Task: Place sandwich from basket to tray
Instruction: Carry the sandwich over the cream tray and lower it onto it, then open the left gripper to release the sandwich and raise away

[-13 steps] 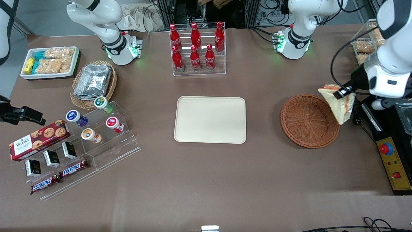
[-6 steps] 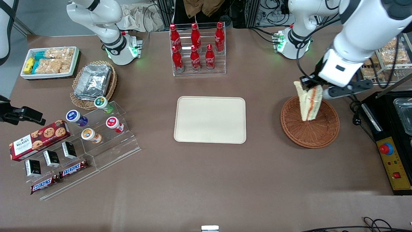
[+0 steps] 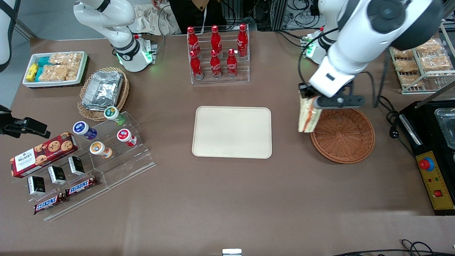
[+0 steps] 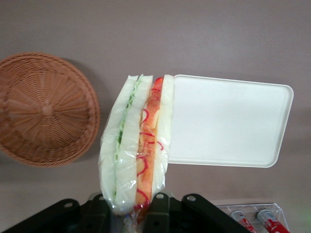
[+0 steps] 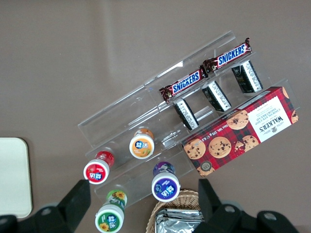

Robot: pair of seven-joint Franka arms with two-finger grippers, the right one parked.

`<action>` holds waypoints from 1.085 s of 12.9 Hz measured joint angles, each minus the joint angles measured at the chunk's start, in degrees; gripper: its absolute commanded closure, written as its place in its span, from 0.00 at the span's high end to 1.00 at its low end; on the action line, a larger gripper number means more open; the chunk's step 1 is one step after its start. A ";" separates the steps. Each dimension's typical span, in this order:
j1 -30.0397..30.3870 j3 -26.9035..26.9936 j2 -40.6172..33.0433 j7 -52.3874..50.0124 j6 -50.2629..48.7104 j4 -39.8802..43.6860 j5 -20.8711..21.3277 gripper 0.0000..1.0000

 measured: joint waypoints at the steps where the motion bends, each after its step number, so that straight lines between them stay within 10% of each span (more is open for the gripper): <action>1: -0.10 -1.40 1.33 -1.59 2.07 -0.08 0.11 0.00; 14: -5.75 -8.13 17.60 -23.16 32.46 -11.92 16.09 0.00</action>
